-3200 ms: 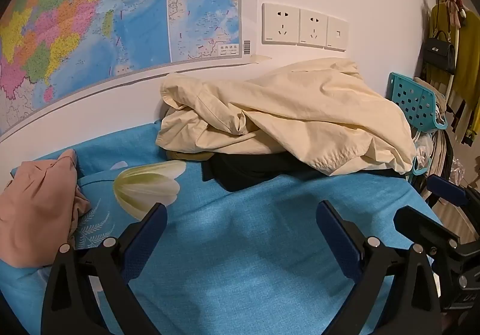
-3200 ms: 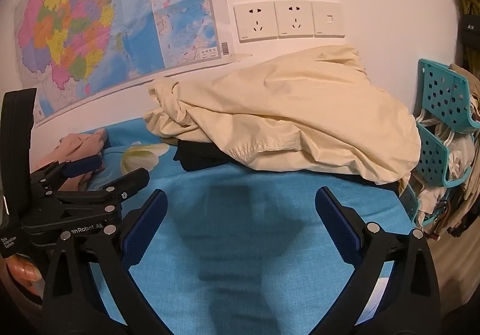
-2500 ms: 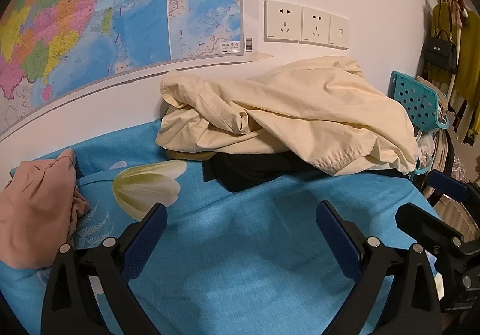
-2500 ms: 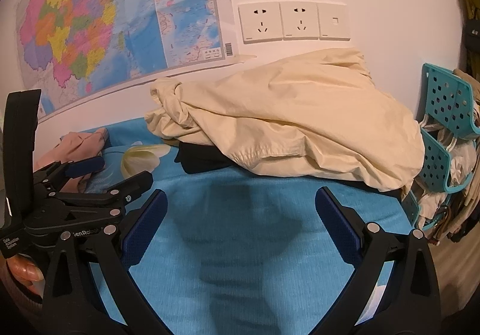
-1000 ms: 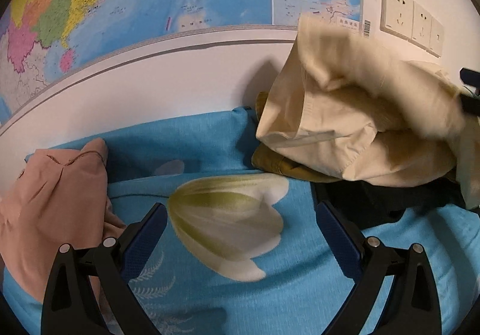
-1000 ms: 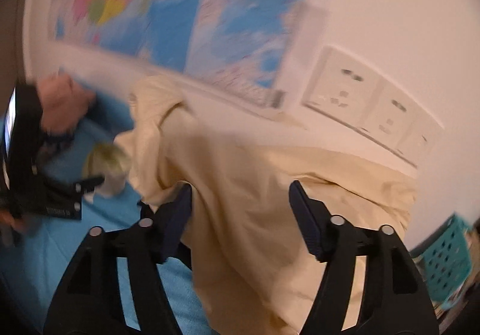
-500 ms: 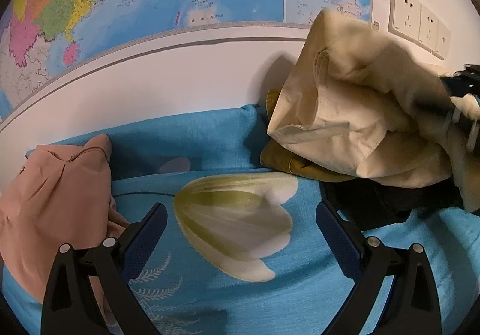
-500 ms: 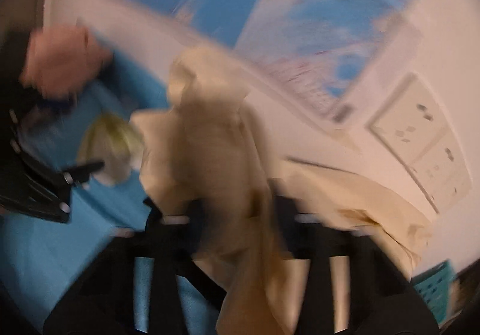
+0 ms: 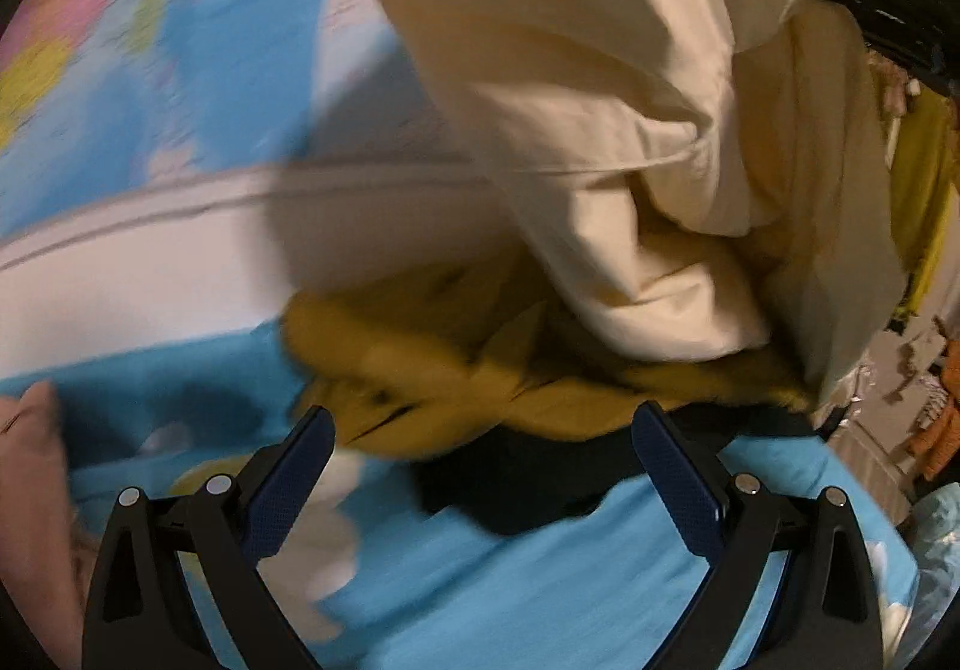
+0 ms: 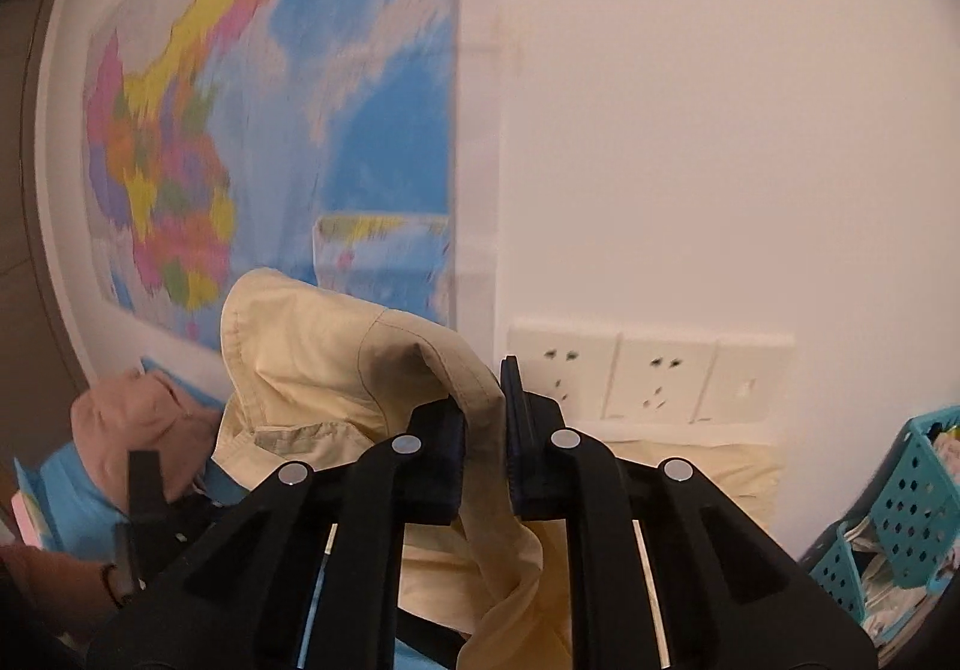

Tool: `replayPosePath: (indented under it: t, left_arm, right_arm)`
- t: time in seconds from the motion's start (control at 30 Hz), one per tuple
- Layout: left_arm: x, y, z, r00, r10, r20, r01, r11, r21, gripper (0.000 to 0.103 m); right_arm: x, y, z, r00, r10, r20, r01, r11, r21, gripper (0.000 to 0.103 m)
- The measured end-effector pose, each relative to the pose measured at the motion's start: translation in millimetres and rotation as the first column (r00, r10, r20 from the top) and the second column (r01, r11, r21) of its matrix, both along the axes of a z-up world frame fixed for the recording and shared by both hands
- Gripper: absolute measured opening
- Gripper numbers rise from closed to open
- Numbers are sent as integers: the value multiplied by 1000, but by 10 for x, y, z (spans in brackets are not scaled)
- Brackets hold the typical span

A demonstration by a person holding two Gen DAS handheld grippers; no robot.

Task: Fold large clothes
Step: 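Grasp the jacket with the left gripper while the right gripper holds it up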

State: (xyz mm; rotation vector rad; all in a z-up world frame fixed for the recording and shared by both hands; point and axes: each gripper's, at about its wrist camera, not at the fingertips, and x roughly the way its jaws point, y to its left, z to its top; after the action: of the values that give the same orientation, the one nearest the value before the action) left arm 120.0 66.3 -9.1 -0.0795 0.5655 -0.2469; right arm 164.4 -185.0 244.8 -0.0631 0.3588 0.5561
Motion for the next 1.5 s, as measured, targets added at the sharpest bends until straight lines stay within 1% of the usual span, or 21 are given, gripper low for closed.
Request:
replayPosePath:
  t: [0.17,0.23,0.3,0.33,0.4,0.43,0.53,0.63,0.77,0.83,0.87,0.93,0.97,1.03,1.13,1.2,1.27,1.37,1.4,1.43,1.5]
  left_arm:
    - [198,-187,174,991,-114,73,123,984,-133,96]
    - [360,-284,133,992,-113,64,120,985,-121,70]
    - [505,-389,98,991,-133,27,135,986,-95,6]
    - [550,-420,113,990,-143,14,143,985,-96,5]
    - [526,-502,275,988,-140,67,144,988,-60,4]
    - [490,-563,394,986,-137,99,141,990,-26,4]
    - [429,-753,869,965,-176,193,178,984,8,3]
    - [258,-978,1402,932,-212,294,209,977,43,2]
    - [-67,-1023,2049,879,-203,432,210,977,34,2]
    - [-242,-967,2316,855,-185,485,200,980,22,2]
    - [-383,-890,2479,839,-169,517,185,982,21,2]
    - [-625,-724,2706,820,-129,557,141,990,21,2]
    - [-717,-733,2785,816,-117,566,132,991,16,2]
    - [-1029,-471,2938,804,-97,587,117,993,4,2]
    - [-1493,-269,3012,788,-89,609,96,995,21,2]
    - [-1985,-165,3038,775,-54,629,33,998,46,2]
    - [-2344,17,3047,763,-31,645,-4,999,52,2]
    - [-2834,254,3013,759,29,651,-95,993,66,2]
    - [-2967,334,3007,759,50,649,-123,990,69,2]
    - [-3063,475,3017,761,61,646,-144,987,77,2]
    - [-3167,549,2970,762,74,644,-201,971,127,2]
  right_arm:
    - [-71,-188,61,1000,-7,5,7,1000,27,11]
    - [-108,-264,105,1000,-18,16,18,999,34,11]
    - [-122,-300,127,1000,-24,18,23,999,42,11]
    - [-159,-362,167,999,-36,25,35,998,44,11]
    - [-244,-506,275,997,-68,41,66,996,58,10]
    - [-290,-579,336,996,-79,52,76,995,62,10]
    - [-553,-886,730,982,-142,127,129,987,100,9]
    - [-870,-1076,1170,952,-210,225,191,976,103,9]
    - [-1320,-1269,1693,915,-240,326,198,968,157,9]
    - [-1607,-1374,1949,900,-237,366,173,965,200,9]
    - [-1713,-1405,2025,896,-231,379,159,964,213,9]
    - [-1980,-1498,2185,889,-211,407,114,962,249,9]
    - [-2059,-1529,2222,891,-199,409,95,961,261,9]
    - [-2223,-1591,2255,897,-166,410,46,957,287,9]
    - [-2466,-1609,2180,917,-73,392,-60,947,316,9]
    - [-2552,-1539,2108,924,-12,382,-120,940,321,9]
    - [-2633,-1450,2023,929,78,361,-208,918,339,9]
    - [-2740,-1249,1872,911,196,363,-328,878,349,9]
    - [-2750,-1163,1812,897,240,370,-373,861,346,9]
    - [-2712,-1082,1739,883,284,374,-417,840,348,9]
    - [-2500,-934,1577,879,340,334,-457,801,388,9]
